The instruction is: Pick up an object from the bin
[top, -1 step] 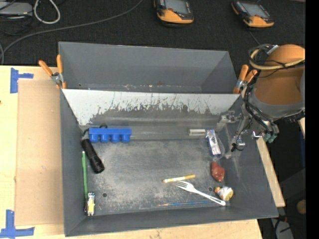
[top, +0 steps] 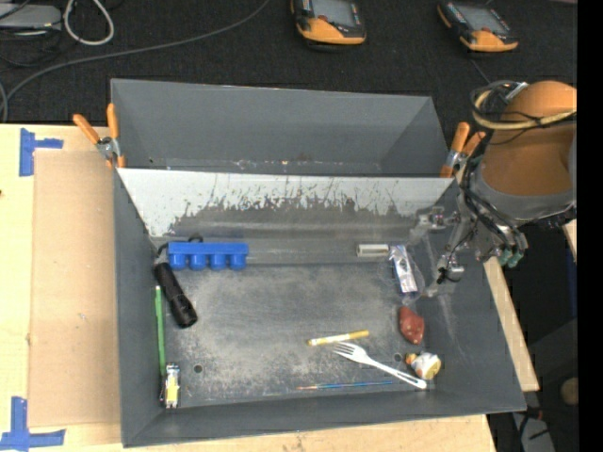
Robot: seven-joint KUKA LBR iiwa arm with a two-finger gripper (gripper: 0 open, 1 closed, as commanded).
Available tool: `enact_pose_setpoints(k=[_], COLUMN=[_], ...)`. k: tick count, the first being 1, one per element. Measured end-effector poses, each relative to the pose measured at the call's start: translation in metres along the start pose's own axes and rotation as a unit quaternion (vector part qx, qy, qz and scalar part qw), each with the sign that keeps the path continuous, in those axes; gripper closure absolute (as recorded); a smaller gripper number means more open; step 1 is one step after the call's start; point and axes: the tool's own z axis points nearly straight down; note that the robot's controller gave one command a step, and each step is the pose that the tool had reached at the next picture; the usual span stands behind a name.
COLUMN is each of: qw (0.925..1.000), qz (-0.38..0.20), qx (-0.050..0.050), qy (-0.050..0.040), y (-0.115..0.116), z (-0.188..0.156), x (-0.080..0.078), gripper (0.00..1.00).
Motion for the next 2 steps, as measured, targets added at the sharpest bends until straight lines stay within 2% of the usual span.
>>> enact_pose_setpoints(k=[1, 2], qw=[0.9999, 0.9840], qz=[0.012, -0.178], qx=[0.000, 0.001], qy=[0.0010, -0.0032], y=[0.038, 0.003], z=[0.100, 0.080], x=[0.058, 0.027], gripper=[0.00, 0.00])
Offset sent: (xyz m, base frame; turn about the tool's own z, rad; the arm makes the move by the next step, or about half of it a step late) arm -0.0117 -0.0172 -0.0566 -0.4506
